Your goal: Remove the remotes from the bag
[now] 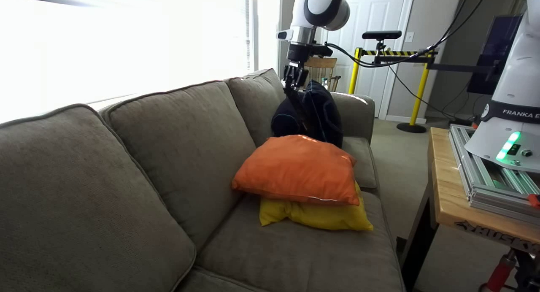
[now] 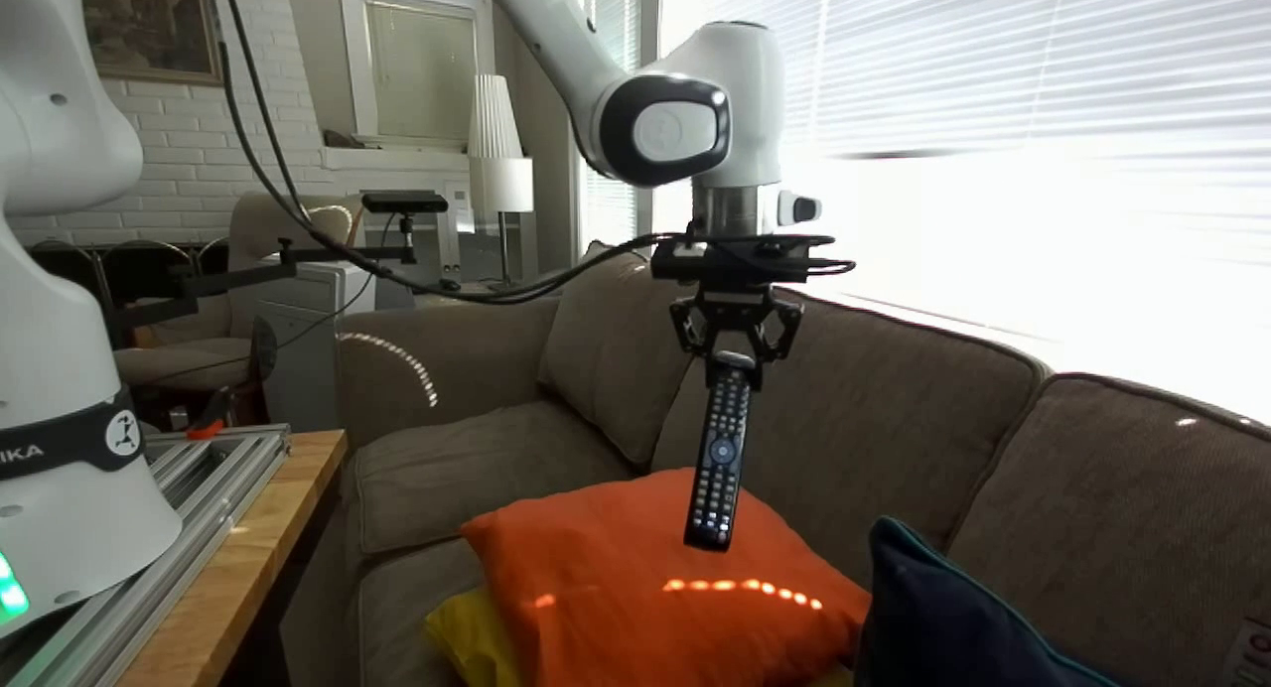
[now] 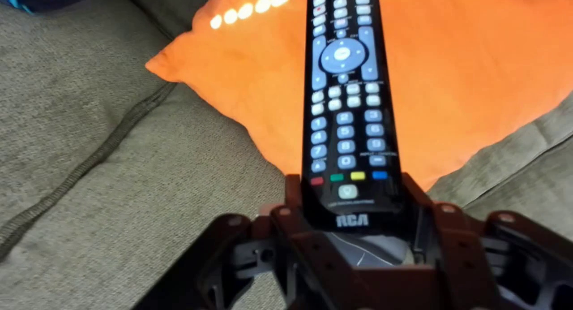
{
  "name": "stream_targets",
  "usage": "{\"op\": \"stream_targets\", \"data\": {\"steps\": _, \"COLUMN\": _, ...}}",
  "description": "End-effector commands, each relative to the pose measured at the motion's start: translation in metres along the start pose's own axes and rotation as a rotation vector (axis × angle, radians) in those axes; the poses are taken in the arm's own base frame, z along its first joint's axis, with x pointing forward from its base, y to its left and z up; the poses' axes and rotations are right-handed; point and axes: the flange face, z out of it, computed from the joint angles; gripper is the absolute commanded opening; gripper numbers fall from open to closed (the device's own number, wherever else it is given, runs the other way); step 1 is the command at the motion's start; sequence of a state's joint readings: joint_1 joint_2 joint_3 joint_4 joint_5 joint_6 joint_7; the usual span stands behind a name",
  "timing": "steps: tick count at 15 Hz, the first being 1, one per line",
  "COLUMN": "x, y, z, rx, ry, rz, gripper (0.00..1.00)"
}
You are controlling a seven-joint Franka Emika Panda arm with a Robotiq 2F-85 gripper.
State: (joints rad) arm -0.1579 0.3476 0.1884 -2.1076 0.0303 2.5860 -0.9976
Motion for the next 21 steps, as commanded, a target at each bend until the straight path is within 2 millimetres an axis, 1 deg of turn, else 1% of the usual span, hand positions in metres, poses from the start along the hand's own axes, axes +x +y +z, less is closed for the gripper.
{"op": "stream_targets", "data": {"steps": 1, "x": -0.01, "y": -0.045, "z": 0.01, "rx": -0.046, "ry": -0.008, "rz": -0.191, "gripper": 0.28}}
{"op": "stream_targets", "data": {"steps": 4, "x": -0.014, "y": -0.071, "z": 0.029, "rx": -0.064, "ry": -0.025, "rz": -0.342, "gripper": 0.28}}
{"op": "stream_targets", "data": {"steps": 6, "x": -0.016, "y": -0.085, "z": 0.037, "rx": -0.08, "ry": -0.041, "rz": -0.44, "gripper": 0.28}}
{"op": "stream_targets", "data": {"steps": 11, "x": -0.025, "y": -0.109, "z": 0.051, "rx": -0.151, "ry": -0.055, "rz": -0.67, "gripper": 0.28}}
{"op": "stream_targets", "data": {"steps": 14, "x": -0.031, "y": -0.119, "z": 0.058, "rx": -0.217, "ry": -0.036, "rz": -0.804, "gripper": 0.28}}
{"op": "stream_targets", "data": {"steps": 16, "x": -0.035, "y": -0.124, "z": 0.06, "rx": -0.279, "ry": 0.005, "rz": -0.886, "gripper": 0.28}}
{"op": "stream_targets", "data": {"steps": 19, "x": -0.043, "y": -0.128, "z": 0.067, "rx": -0.32, "ry": 0.035, "rz": -0.894, "gripper": 0.28}}
{"op": "stream_targets", "data": {"steps": 21, "x": -0.046, "y": -0.129, "z": 0.072, "rx": -0.329, "ry": 0.018, "rz": -0.875, "gripper": 0.28}}
